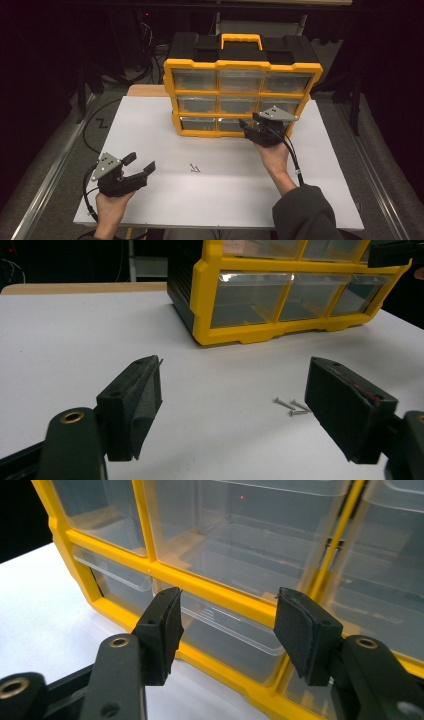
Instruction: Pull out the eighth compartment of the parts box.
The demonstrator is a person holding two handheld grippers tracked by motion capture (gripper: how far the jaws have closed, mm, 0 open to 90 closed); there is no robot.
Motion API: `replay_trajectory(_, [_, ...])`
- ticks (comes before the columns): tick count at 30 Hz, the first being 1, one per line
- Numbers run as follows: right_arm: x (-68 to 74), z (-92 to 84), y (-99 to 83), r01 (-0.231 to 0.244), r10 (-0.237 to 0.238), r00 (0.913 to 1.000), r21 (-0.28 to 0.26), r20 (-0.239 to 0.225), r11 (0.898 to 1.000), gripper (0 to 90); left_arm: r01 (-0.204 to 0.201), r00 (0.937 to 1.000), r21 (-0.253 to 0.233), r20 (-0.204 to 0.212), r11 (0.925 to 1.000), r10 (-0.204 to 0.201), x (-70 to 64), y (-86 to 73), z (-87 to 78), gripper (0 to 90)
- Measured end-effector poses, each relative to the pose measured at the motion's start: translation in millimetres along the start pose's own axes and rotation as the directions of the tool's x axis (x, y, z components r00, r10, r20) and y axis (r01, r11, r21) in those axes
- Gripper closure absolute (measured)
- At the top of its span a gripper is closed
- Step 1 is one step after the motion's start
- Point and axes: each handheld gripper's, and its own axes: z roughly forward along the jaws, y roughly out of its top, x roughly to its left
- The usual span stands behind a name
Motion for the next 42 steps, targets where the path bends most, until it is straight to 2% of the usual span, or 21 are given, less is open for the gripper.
replay_trajectory(4, [0.6, 4.3, 1.2, -0.002, 0.001, 1.0000, 0.022, 0.006, 1.000, 47.1, 0.000, 1.0000, 0.000, 0.000, 1.0000, 0.000, 0.2, -0.2, -0.4, 23.0])
replay_trajectory(8, [-0.7, 7.4, 1.4, -0.002, 0.001, 1.0000, 0.016, 0.009, 1.000, 49.0, 0.001, 1.0000, 0.008, 0.004, 1.0000, -0.001, -0.5, -0.1, 0.3, 23.3])
replay_trajectory(10, [1.2, 6.9, 2.2, 0.015, -0.016, 0.9995, 0.016, 0.028, 1.000, 50.1, -0.001, 1.0000, 0.008, 0.007, 1.0000, 0.001, -1.1, 0.0, 0.6, 23.5])
replay_trajectory(18, [1.3, 11.2, 2.3, 0.021, -0.023, 0.9993, 0.045, 0.031, 0.999, 50.5, -0.003, 1.0000, 0.005, 0.007, 1.0000, 0.003, -1.3, 0.5, 0.4, 23.5])
replay_trajectory(23, [-0.8, 14.2, 2.5, 0.050, -0.053, 0.9970, 0.052, 0.056, 0.997, 50.5, -0.005, 1.0000, 0.005, 0.008, 1.0000, 0.005, -1.7, 0.5, 0.7, 23.5])
replay_trajectory(26, [-0.9, 15.5, 2.3, 0.052, -0.056, 0.9964, 0.074, 0.064, 0.996, 50.6, -0.006, 1.0000, 0.003, 0.007, 1.0000, 0.006, -1.5, 0.5, 0.4, 23.4])
replay_trajectory(27, [-1.4, 16.3, 2.5, 0.071, -0.075, 0.9953, 0.073, 0.061, 0.995, 50.6, -0.007, 1.0000, 0.004, 0.007, 1.0000, 0.006, -1.6, 0.5, 0.5, 23.5])
replay_trajectory(29, [1.1, 16.1, 3.6, 0.080, -0.086, 0.9942, 0.087, 0.065, 0.993, 51.0, -0.008, 0.9999, 0.004, 0.007, 1.0000, 0.008, -2.0, 0.5, 0.6, 23.5])
replay_trajectory(30, [4.2, 16.5, 5.6, 0.107, -0.114, 0.9906, 0.094, 0.075, 0.990, 51.6, -0.008, 0.9999, 0.003, 0.007, 1.0000, 0.008, -2.2, 0.5, 0.7, 23.5])
replay_trajectory(31, [4.2, 16.5, 5.6, 0.107, -0.114, 0.9906, 0.094, 0.075, 0.990, 51.6, -0.008, 0.9999, 0.003, 0.007, 1.0000, 0.007, -2.4, 0.5, 0.9, 23.5])
replay_trajectory(34, [7.6, 18.0, 8.8, 0.152, -0.161, 0.9835, 0.102, 0.082, 0.983, 52.7, -0.008, 0.9999, 0.003, 0.007, 1.0000, 0.008, -2.2, 0.4, 0.4, 23.5])
replay_trajectory(38, [8.9, 20.0, 10.0, 0.169, -0.181, 0.9782, 0.123, 0.101, 0.978, 54.0, -0.007, 0.9999, 0.001, 0.009, 1.0000, 0.007, -2.3, 0.5, 0.2, 23.4])
replay_trajectory(40, [9.3, 20.4, 9.8, 0.167, -0.180, 0.9784, 0.122, 0.102, 0.978, 54.1, -0.008, 0.9999, 0.001, 0.010, 1.0000, 0.008, -2.6, 0.5, 0.2, 23.4])
replay_trajectory(41, [9.5, 20.4, 10.0, 0.184, -0.199, 0.9741, 0.133, 0.107, 0.974, 54.6, -0.009, 0.9999, 0.001, 0.010, 1.0000, 0.009, -2.8, 0.5, 0.3, 23.4])
replay_trajectory(42, [9.5, 20.4, 10.0, 0.184, -0.199, 0.9741, 0.133, 0.107, 0.974, 54.6, -0.010, 0.9999, 0.003, 0.010, 1.0000, 0.009, -2.8, 0.5, 0.5, 23.4])
